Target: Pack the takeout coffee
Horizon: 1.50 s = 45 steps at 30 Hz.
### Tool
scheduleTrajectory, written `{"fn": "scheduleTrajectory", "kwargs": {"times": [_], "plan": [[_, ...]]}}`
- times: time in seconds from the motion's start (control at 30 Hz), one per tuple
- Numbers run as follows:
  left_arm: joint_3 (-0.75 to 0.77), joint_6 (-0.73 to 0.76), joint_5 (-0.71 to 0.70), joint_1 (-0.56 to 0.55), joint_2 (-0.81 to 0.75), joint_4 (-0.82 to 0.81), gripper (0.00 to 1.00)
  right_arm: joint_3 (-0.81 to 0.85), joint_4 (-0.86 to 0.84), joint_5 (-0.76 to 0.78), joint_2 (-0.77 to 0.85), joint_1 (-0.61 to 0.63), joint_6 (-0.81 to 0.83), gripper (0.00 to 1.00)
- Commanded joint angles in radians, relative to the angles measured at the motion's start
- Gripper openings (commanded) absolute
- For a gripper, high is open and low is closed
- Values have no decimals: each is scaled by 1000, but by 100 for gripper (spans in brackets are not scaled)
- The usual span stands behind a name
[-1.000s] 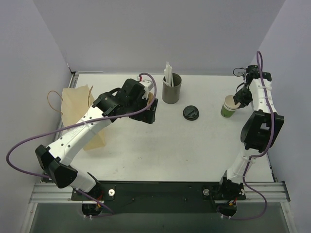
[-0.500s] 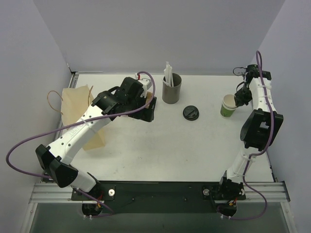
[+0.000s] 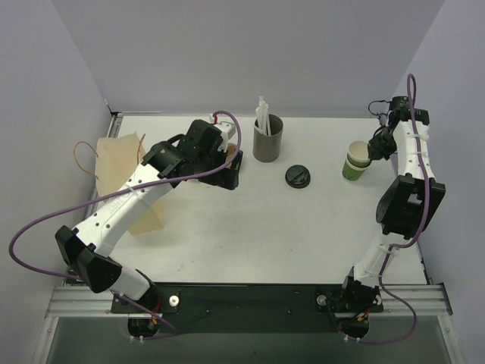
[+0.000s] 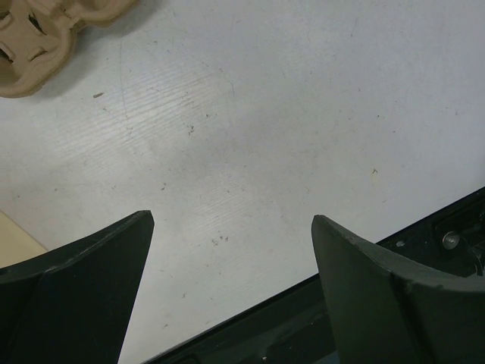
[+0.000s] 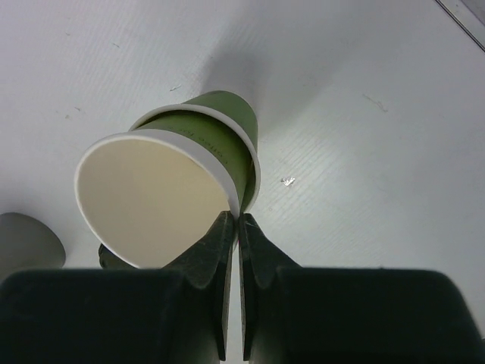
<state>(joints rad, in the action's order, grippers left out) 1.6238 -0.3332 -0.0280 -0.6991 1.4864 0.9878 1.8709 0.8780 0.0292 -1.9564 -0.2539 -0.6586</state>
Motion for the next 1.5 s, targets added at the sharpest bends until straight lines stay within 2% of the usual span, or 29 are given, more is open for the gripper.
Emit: {"fn": "scheduleTrajectory", "kwargs": {"times": [0.0, 0.27, 0.53, 0.63, 0.83, 0.9, 0.93, 1.07, 1.13, 1.27, 1.47], "plan": [[45, 14, 3, 12, -6, -9, 97, -47, -40, -18, 131, -11, -19, 0], [42, 16, -3, 19, -14, -12, 97, -46, -96, -5, 235, -15, -27, 0], [39, -1, -24, 49, -31, -12, 97, 14, -54, -55, 323, -7, -41, 0], [41, -6, -30, 62, -34, -5, 97, -1, -33, -81, 364, 31, -38, 0], [41, -12, -36, 75, -40, -17, 97, -150, -24, -72, 487, 209, -41, 0], [47, -15, -33, 78, -35, -18, 97, -246, -40, -86, 536, 248, -47, 0], [44, -18, -33, 78, -34, -18, 97, -272, -46, -77, 550, 318, -50, 0], [16, -43, -41, 78, -31, -44, 97, -424, -79, -77, 628, 438, -73, 0], [4, -59, -44, 78, -29, -52, 95, -527, -138, -101, 655, 494, -81, 0], [-33, -81, -47, 75, -32, -83, 93, -637, -175, -106, 685, 573, -96, 0], [-82, -93, -78, 75, -40, -92, 90, -773, -269, -158, 699, 608, -93, 0]]}}
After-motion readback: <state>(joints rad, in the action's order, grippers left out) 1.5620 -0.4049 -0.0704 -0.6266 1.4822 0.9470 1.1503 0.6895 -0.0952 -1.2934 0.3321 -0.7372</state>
